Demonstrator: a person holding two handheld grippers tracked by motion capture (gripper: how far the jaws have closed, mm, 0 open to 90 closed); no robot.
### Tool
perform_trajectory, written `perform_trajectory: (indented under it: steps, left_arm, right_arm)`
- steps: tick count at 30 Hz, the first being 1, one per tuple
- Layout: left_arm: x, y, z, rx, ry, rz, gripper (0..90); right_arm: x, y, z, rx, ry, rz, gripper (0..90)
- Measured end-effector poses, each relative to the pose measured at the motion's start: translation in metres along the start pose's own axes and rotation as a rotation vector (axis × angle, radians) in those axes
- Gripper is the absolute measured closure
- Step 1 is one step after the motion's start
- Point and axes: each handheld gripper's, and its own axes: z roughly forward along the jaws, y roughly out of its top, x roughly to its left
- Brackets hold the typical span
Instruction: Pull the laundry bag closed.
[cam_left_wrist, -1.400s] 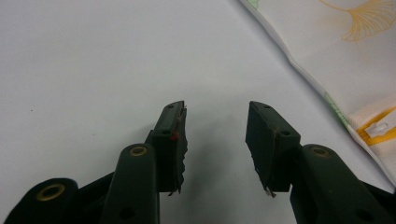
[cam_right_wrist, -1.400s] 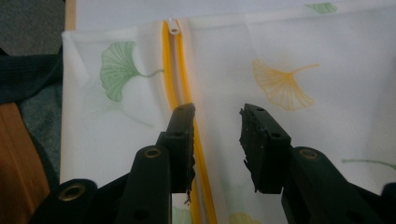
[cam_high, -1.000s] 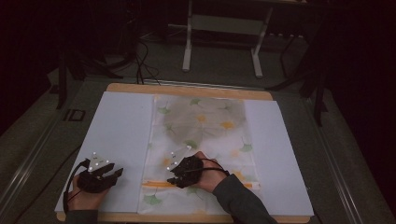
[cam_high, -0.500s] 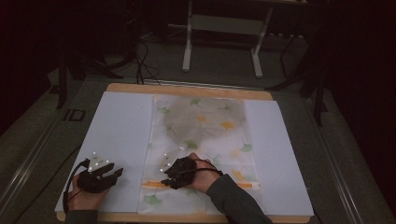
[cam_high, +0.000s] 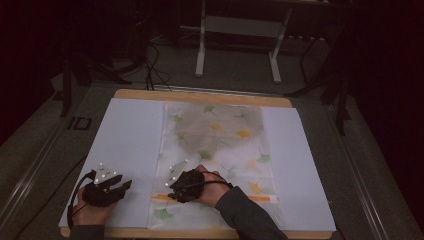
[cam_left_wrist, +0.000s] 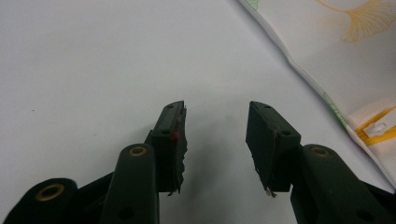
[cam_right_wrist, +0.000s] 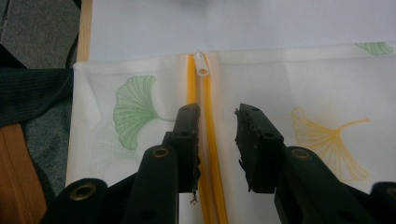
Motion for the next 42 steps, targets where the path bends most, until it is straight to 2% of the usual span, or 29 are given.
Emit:
perform_trajectory:
  steps: [26,42]
  left_arm:
    - [-0.001,0.001,0.0,0.006,-0.023,0.007,59.2]
    - [-0.001,0.001,0.001,0.005,-0.027,0.005,59.3]
  right_arm:
    - [0.005,0.014,0.022,0.021,0.016,-0.035,73.0]
    - [0.004,0.021,0.037,0.031,0.027,-0.028,74.1]
